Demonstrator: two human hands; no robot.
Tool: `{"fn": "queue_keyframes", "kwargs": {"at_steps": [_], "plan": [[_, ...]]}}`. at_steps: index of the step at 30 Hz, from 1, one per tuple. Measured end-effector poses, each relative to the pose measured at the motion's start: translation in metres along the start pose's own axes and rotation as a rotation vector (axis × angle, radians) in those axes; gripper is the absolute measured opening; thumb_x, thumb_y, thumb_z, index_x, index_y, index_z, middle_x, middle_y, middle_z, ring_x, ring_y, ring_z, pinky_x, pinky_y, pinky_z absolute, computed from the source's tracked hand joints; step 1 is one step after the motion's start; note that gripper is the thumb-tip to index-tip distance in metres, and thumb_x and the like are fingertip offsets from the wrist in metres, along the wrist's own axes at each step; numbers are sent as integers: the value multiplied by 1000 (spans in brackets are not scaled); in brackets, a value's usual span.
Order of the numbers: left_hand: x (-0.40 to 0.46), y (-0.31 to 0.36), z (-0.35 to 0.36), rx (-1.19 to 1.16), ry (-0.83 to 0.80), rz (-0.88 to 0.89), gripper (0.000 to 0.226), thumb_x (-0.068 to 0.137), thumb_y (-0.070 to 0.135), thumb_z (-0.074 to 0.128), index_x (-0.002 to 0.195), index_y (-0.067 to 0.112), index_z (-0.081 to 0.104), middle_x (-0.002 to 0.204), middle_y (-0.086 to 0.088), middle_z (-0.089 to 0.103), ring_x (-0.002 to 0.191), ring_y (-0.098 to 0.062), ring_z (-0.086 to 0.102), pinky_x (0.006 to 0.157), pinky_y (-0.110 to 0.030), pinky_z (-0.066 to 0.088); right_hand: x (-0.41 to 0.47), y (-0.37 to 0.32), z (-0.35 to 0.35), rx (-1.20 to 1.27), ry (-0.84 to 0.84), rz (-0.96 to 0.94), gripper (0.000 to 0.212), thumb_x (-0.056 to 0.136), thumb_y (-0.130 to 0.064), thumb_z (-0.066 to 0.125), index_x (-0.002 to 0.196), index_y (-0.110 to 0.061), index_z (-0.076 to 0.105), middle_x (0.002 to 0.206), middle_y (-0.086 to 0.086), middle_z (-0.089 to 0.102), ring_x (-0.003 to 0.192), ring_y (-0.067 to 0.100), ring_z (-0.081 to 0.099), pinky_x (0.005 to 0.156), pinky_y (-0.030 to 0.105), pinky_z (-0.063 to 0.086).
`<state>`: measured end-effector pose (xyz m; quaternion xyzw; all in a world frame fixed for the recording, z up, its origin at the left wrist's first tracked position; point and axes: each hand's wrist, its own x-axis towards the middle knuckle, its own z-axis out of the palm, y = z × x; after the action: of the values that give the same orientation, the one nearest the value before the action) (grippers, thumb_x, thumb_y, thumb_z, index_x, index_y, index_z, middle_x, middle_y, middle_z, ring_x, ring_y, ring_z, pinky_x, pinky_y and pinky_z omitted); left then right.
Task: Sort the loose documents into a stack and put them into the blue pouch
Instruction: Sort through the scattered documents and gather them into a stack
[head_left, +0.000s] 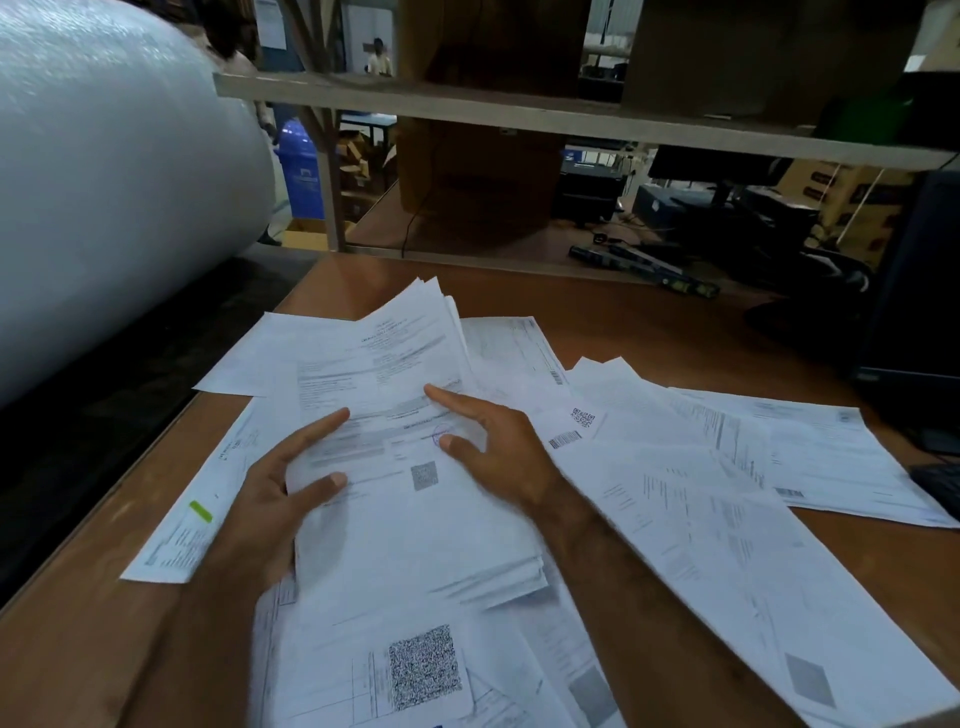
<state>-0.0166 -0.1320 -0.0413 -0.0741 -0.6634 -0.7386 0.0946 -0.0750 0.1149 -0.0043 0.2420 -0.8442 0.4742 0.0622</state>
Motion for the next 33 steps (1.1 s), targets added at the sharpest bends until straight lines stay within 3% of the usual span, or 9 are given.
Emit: {"fn": "queue_keyframes", "kwargs": {"at_steps": [5, 8, 10, 12, 19, 25, 27, 29, 33], "plan": [[4, -1, -5, 46, 94, 64, 61, 86, -20, 61, 136, 15, 64, 144, 6, 61, 134, -11, 55, 97, -18, 52, -2, 17, -26, -81, -157, 65, 85, 87, -42, 78, 156, -44, 29, 160, -16, 38, 141, 5, 41, 114, 31, 41], [6, -2, -9, -9, 72, 49, 63, 86, -23, 58, 137, 14, 63, 145, 4, 61, 135, -16, 56, 101, -28, 53, -11, 42, -65, -557, -341, 369, 117, 65, -82, 73, 157, -52, 7, 171, -4, 11, 156, 27, 15, 121, 59, 24], [7, -4, -9, 12, 46, 49, 63, 86, -23, 59, 138, 13, 63, 145, 5, 60, 136, -16, 55, 104, -31, 52, -19, 50, -80, -733, -466, 559, 127, 56, -91, 68, 157, -51, 3, 172, 1, -1, 157, 35, 4, 120, 64, 14], [7, -5, -8, 25, 43, 52, 63, 86, -23, 59, 138, 12, 62, 144, 7, 61, 135, -15, 56, 102, -28, 53, -25, 55, -85, -741, -413, 647, 130, 53, -93, 65, 158, -47, 4, 171, 4, 3, 155, 38, 13, 120, 62, 17], [3, -8, -11, 6, 37, 55, 63, 86, -21, 59, 139, 13, 62, 145, 6, 60, 136, -17, 54, 107, -37, 48, -25, 69, -94, -637, 146, 435, 106, 72, -68, 78, 158, -34, 26, 170, 4, 10, 152, 34, 24, 119, 55, 27], [4, -5, -7, 15, 23, 67, 64, 86, -22, 59, 140, 12, 61, 146, 7, 60, 136, -14, 54, 104, -28, 51, -40, 77, -127, -661, -135, 719, 117, 61, -79, 77, 155, -33, 25, 156, 4, 46, 136, 33, 51, 109, 46, 44], [3, -5, -6, 12, 5, 65, 64, 86, -22, 59, 140, 12, 60, 147, 6, 58, 137, -15, 53, 105, -31, 50, -44, 78, -128, -629, -119, 720, 122, 53, -79, 78, 154, -33, 27, 150, 5, 51, 131, 33, 54, 108, 48, 48], [1, -5, -5, 2, -11, 63, 65, 86, -21, 59, 142, 12, 58, 149, 8, 56, 138, -14, 52, 104, -29, 51, -45, 79, -129, -578, -8, 698, 110, 57, -67, 83, 149, -32, 34, 138, 6, 60, 119, 30, 61, 102, 47, 52], [1, -6, -4, -18, -3, 56, 69, 87, -20, 59, 144, 18, 57, 153, 10, 51, 140, -14, 49, 103, -30, 52, -43, 79, -138, -406, 120, 594, 65, 82, -26, 83, 138, -30, 50, 89, -6, 65, 78, 11, 64, 66, 20, 49]]}}
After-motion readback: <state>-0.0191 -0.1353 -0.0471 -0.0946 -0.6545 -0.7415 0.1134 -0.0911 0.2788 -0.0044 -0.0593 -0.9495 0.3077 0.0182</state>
